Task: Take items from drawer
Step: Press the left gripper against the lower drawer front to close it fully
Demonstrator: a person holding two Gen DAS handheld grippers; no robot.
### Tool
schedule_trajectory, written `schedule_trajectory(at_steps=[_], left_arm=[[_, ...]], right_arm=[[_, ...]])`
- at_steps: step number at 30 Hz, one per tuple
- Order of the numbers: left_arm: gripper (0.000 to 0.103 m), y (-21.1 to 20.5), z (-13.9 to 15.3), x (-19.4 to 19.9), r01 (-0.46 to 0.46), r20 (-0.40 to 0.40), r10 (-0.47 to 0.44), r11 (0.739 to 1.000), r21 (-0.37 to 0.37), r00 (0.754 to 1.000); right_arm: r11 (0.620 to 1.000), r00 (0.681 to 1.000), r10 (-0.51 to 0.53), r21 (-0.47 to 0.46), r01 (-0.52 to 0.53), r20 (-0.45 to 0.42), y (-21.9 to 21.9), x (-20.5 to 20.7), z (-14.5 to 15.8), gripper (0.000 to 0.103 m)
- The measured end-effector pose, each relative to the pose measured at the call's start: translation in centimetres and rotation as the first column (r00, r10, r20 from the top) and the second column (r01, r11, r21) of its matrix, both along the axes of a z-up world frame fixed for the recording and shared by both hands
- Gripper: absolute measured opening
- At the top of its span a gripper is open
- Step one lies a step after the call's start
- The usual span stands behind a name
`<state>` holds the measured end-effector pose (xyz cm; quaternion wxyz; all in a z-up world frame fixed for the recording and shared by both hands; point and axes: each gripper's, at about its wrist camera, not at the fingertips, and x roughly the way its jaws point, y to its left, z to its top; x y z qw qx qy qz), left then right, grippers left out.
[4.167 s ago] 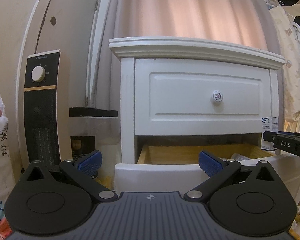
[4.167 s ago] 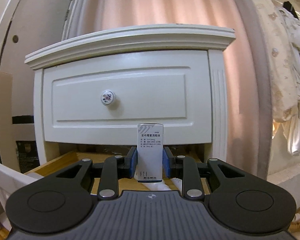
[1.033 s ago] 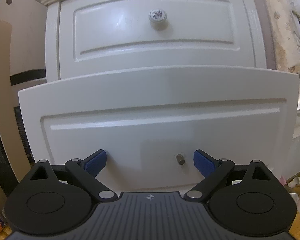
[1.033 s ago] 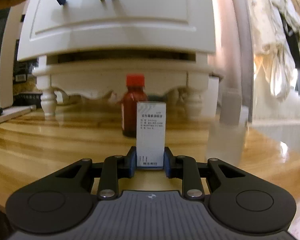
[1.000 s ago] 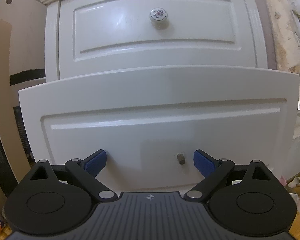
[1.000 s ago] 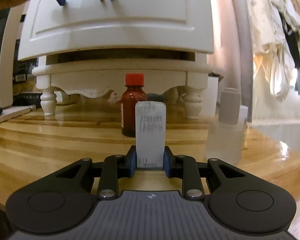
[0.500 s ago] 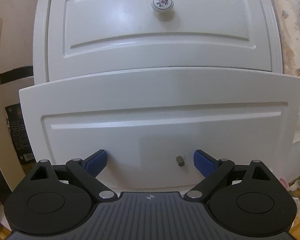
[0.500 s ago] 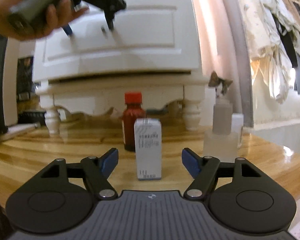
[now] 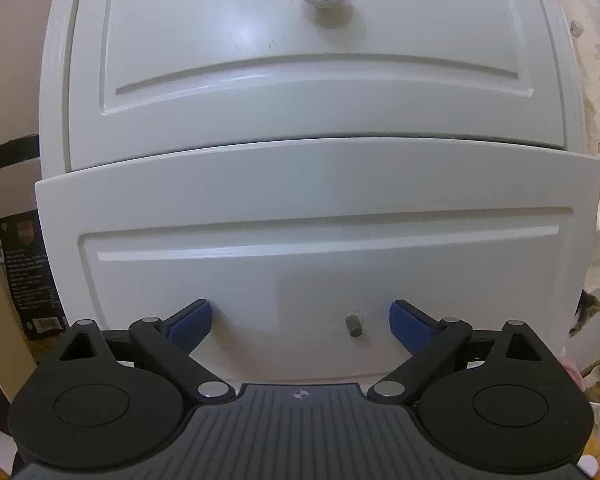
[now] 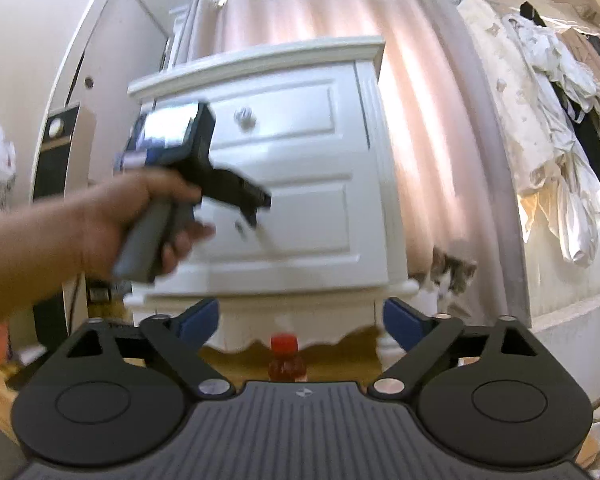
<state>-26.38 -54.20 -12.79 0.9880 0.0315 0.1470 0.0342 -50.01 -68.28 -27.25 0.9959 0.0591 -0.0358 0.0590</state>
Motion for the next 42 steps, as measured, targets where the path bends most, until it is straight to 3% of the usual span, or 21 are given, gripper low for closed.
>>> schedule_trajectory(at_steps=[8, 23, 33, 42], left_arm=[[0.098, -0.6, 0.4, 1.9, 0.0, -0.002, 0.0, 1.0, -0.008, 1.0], [0.101, -1.1, 0.8, 3.2, 0.01, 0.012, -0.009, 0.999, -0.042, 1.0], [0.102, 0.4, -1.3, 0.0, 0.028, 0.024, -0.027, 0.999, -0.042, 0.999], [0.103, 3.5, -0.4, -3.5, 0.034, 0.036, -0.032, 0.998, -0.056, 0.999]], right_arm=[[0.999, 0.998, 0.024, 0.019, -0.025, 0.061, -1.4, -0.9, 3.1, 0.103], [0.998, 0.999, -0.031, 0.055, 0.031, 0.009, -1.9, 0.8, 4.5, 0.103], [0.998, 0.999, -0.015, 0.058, 0.018, -0.045, -1.5, 2.9, 5.6, 0.103], [0.999, 0.998, -0.006, 0.037, 0.008, -0.065, -0.7, 4.9, 8.3, 0.103]])
